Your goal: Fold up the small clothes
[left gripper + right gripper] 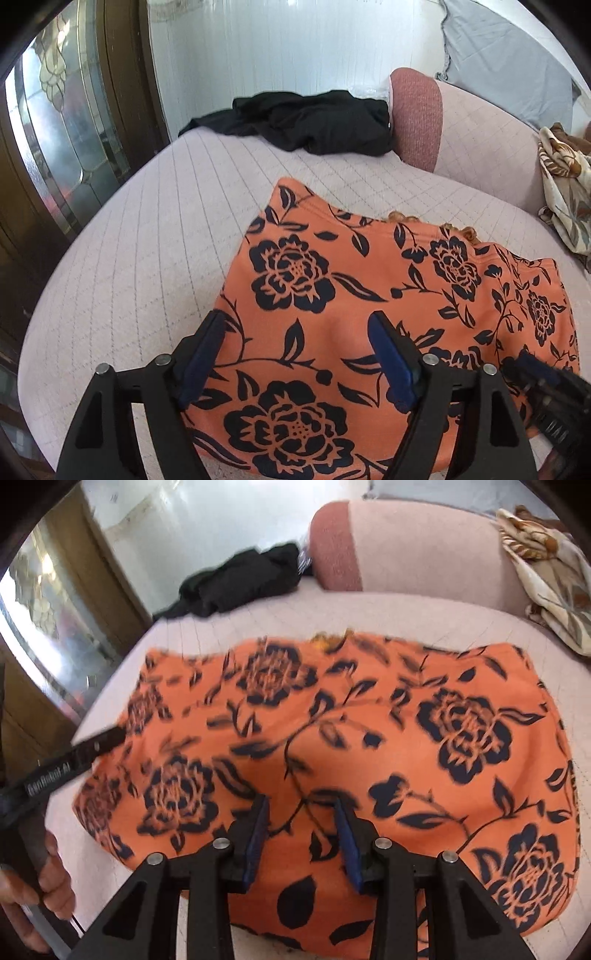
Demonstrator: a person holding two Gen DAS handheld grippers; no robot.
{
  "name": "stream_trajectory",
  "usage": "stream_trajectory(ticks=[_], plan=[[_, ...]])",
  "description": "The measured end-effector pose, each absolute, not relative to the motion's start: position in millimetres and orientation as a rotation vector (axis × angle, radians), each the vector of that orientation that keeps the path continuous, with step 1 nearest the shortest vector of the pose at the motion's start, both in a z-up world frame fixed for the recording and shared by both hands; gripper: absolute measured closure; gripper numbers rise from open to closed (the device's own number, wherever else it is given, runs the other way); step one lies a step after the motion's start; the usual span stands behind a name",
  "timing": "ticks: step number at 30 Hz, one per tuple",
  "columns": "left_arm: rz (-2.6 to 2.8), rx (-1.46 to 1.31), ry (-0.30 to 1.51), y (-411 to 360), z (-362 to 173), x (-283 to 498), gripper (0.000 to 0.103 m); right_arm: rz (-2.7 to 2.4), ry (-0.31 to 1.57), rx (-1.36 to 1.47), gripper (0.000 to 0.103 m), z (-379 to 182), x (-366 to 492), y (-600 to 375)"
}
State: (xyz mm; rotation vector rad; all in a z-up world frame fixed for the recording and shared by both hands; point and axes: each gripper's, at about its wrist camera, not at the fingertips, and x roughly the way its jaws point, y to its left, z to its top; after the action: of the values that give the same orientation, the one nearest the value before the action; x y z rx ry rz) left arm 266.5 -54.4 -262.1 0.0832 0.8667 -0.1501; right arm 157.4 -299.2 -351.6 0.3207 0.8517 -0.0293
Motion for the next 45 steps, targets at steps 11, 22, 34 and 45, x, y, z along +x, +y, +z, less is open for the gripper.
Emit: stream_trajectory(ticks=[11,22,34,45], plan=[[-0.146,0.119,0.853,-59,-263,263,0.022,-0.137,0.818,0.392,0.063,-364,155,-323],[-0.076,0.074,0.806,-34,-252,260,0.022,-0.112,0.809,0.37,0.058,-365,153,-318],[0.006,0.004,0.778,-1,-244,266,0.022,-0.091,0.771,0.373,0.058,-361,151,-313],[0.062,-0.017,0.728,11,-236,263,0.022,-0.061,0.753,0.355,0.058,-358,151,-307]])
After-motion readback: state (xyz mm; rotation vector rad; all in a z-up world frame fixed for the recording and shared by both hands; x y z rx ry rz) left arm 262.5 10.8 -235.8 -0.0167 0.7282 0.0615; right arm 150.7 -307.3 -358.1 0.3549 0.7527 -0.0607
